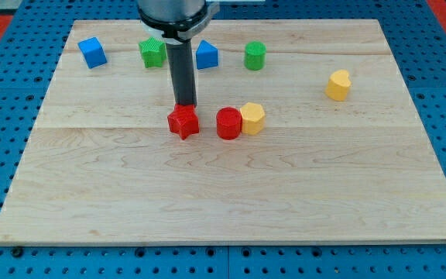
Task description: Touch the top of the hexagon
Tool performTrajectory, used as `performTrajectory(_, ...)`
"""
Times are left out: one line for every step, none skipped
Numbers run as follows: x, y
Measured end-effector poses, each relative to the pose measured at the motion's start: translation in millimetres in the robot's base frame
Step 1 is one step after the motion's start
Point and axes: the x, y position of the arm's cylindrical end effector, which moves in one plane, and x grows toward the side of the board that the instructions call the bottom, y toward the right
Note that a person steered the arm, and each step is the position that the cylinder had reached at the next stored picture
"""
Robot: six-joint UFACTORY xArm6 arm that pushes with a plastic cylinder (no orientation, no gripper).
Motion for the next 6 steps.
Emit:
performTrajectory(-15,30)
performTrajectory(1,91)
performTrajectory(11,145)
performTrajectory(9,169)
performTrajectory(0,263)
performTrajectory(-2,332)
